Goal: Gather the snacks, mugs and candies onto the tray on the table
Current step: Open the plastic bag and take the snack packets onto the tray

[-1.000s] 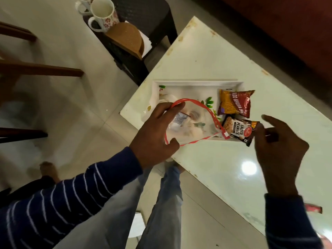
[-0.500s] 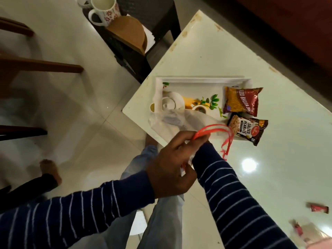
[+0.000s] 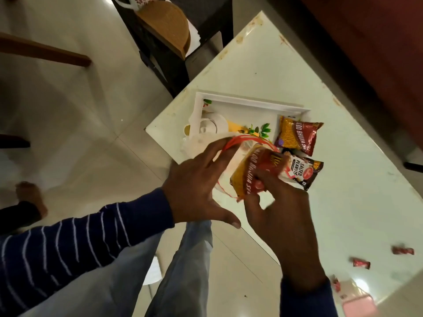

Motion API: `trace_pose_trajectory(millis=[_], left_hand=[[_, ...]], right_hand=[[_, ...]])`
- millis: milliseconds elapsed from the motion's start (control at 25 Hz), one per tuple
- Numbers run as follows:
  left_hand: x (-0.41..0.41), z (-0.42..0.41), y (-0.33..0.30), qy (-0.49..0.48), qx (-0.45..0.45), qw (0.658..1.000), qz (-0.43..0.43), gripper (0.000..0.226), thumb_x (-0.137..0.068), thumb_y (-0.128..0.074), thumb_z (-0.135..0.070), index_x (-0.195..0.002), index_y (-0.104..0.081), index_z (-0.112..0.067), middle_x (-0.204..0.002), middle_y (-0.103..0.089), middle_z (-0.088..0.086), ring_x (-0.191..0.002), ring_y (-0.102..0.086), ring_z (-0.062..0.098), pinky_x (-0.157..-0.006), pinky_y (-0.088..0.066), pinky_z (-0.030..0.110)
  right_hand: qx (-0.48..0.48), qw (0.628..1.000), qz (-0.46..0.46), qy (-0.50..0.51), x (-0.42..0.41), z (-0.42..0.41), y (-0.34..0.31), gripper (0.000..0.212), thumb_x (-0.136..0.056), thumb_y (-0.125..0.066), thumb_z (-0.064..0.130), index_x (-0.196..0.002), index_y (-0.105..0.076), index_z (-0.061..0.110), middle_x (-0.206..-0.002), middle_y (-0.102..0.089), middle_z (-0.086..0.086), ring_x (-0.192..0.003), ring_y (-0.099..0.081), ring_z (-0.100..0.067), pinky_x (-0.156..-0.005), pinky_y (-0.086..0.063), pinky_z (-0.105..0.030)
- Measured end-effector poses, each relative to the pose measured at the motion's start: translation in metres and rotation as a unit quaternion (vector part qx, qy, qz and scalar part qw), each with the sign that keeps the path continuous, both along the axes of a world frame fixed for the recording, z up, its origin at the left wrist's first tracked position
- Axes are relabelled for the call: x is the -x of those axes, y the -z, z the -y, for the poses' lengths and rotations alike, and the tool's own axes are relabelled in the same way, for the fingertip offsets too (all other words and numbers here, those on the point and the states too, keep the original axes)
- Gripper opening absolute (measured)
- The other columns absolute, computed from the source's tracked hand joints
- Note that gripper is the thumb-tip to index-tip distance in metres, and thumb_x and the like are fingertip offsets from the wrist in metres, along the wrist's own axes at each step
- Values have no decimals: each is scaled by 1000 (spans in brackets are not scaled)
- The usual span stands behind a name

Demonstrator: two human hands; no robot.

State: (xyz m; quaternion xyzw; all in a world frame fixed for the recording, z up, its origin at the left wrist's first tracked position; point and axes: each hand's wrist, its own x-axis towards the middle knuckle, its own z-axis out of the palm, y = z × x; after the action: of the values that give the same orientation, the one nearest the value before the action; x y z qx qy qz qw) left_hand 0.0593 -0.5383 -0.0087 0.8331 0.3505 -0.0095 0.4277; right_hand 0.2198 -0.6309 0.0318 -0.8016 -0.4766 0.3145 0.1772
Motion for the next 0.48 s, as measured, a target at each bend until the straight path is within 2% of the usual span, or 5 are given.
trace_pose_trajectory(millis=[120, 240, 360, 400, 480], left_hand=[[3, -9, 1, 11, -39, 999, -2, 133, -50, -67, -84, -152, -17, -15, -155, -23, 4, -110, -59, 22, -74, -49, 21], [11, -12, 5, 7, -94, 995, -15, 121, -56, -80, -68, -150, -27, -13, -151, -35, 7, -107, -62, 27, -75, -57, 32], [25, -17, 11, -30, -164, 985, -41, 94, -64, -88, -40, -143, -44, -13, -138, -54, 10, -103, -64, 29, -76, -60, 41], [31, -22, 13, -37, -190, 981, -32, 81, -67, -87, -34, -137, -52, -11, -129, -61, 11, -97, -65, 30, -74, -59, 40], [44, -33, 17, -12, -235, 972, 15, 49, -77, -79, -30, -119, -67, -9, -110, -70, 13, -84, -65, 31, -71, -54, 36]], right_hand=[[-88, 984, -91, 124, -12, 18, -48, 38, -83, -67, 41, -111, -74, 16, -101, -77, 9, -84, -73, -1, -65, -55, -12], [-160, 953, -103, 235, -25, 25, -68, 27, -82, -75, 39, -106, -75, 28, -95, -78, 15, -81, -75, -5, -64, -59, -21], [-183, 889, -218, 358, -65, 29, -59, 47, -77, -82, 39, -116, -72, 15, -116, -74, -6, -105, -72, -28, -84, -59, -46], [-201, 865, -263, 378, -79, 28, -51, 45, -75, -83, 38, -114, -72, 17, -118, -72, -6, -111, -69, -28, -88, -58, -47], [-230, 858, -264, 375, -100, 19, -25, 21, -79, -81, 23, -99, -74, 26, -107, -75, 4, -107, -69, -21, -89, -58, -42]])
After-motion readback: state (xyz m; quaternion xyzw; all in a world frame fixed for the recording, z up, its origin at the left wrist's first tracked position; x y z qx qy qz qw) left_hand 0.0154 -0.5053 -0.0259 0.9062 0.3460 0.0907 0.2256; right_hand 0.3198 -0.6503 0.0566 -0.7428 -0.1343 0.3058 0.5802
